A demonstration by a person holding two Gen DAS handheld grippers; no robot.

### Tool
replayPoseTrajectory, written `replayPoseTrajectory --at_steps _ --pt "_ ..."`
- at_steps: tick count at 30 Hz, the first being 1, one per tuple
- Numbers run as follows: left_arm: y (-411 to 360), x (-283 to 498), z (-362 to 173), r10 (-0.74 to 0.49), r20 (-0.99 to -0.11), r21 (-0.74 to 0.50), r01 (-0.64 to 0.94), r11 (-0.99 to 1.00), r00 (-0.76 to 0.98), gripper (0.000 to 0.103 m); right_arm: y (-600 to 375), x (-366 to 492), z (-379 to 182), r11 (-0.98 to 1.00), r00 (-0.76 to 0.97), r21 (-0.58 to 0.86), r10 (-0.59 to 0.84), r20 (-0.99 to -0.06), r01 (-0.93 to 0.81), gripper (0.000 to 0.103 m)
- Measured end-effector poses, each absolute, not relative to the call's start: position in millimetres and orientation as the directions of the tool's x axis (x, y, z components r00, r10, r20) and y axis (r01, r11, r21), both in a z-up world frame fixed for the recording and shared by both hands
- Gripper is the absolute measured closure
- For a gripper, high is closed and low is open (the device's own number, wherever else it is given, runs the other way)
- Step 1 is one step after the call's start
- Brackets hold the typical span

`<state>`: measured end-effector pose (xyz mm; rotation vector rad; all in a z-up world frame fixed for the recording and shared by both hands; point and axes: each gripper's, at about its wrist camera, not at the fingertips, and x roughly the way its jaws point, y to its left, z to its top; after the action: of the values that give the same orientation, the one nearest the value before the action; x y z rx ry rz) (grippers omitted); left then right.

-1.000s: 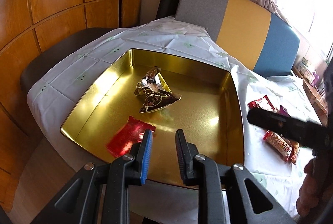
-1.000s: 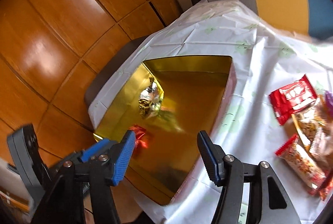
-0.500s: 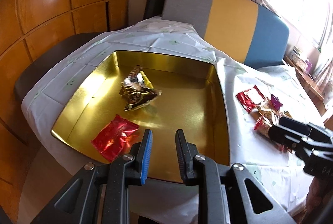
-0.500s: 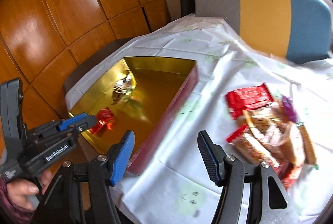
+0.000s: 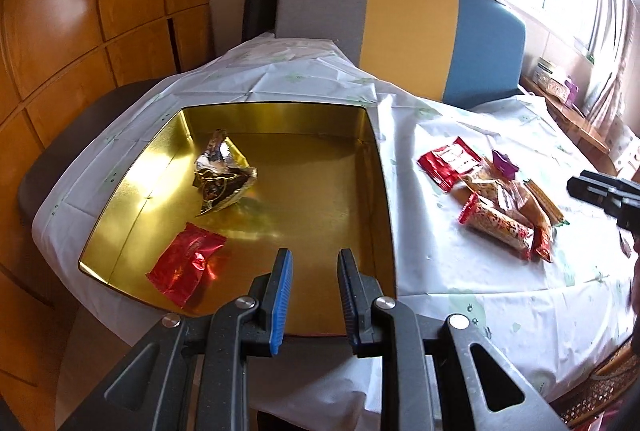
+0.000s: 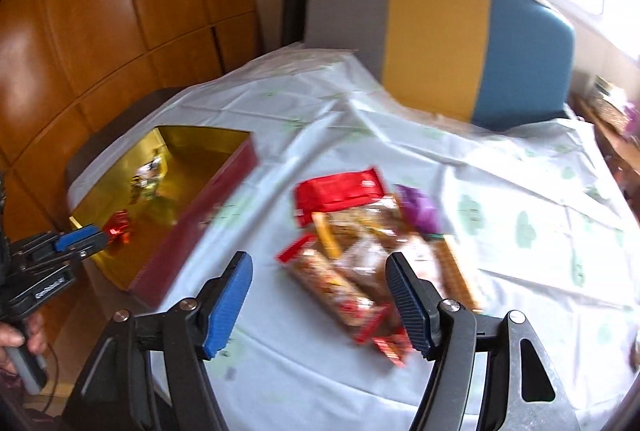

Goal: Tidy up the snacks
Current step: 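Move the left tool back over the snack pile toward the peanut bar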

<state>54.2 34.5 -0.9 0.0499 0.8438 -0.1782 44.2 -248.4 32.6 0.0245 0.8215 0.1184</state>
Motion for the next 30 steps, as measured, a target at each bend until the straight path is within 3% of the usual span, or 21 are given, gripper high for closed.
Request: replayPoseTrajectory --at_steps 6,12,14,18,20,22,26,30 --pt "20 50 -2 -0.162 -0.750 -0.022 0.220 0.975 0.642 0.077 -295 37 35 0.997 0.686 0.077 0.061 -0.725 -0.007 0.026" --pt "6 46 -3 -0.213 -0.752 -0.039 0.281 0.959 0.623 0.076 -348 39 37 0.993 0.698 0.057 -0.029 -0.716 0.099 0.013" --pt "3 45 -4 -0.259 -0.752 -0.074 0.312 0.947 0.607 0.074 -375 41 37 0.985 0.706 0.064 -0.069 -0.705 0.160 0.000" --pt "-4 43 -3 -0.396 -0.725 -0.194 0.385 0.902 0.563 0.069 -432 32 22 0.932 0.717 0.147 -0.148 -0.681 0.332 0.000" --pt "-11 42 -3 -0.438 -0.715 -0.221 0.418 0.881 0.545 0.066 -454 32 17 0.889 0.669 0.184 -0.165 -0.725 0.419 0.000" --pt "-21 43 -4 -0.484 -0.713 -0.262 0.448 0.855 0.507 0.063 -461 28 25 0.872 0.717 0.233 -0.173 -0.675 0.429 0.000" --pt "-49 51 -13 -0.564 -0.742 -0.358 0.498 0.790 0.361 0.059 -456 13 49 0.880 0.784 0.186 -0.272 -0.557 0.438 0.000" --pt "-76 58 -19 -0.518 -0.792 -0.316 0.508 0.801 0.324 0.059 -448 12 57 0.899 0.823 0.191 -0.252 -0.509 0.393 0.000"
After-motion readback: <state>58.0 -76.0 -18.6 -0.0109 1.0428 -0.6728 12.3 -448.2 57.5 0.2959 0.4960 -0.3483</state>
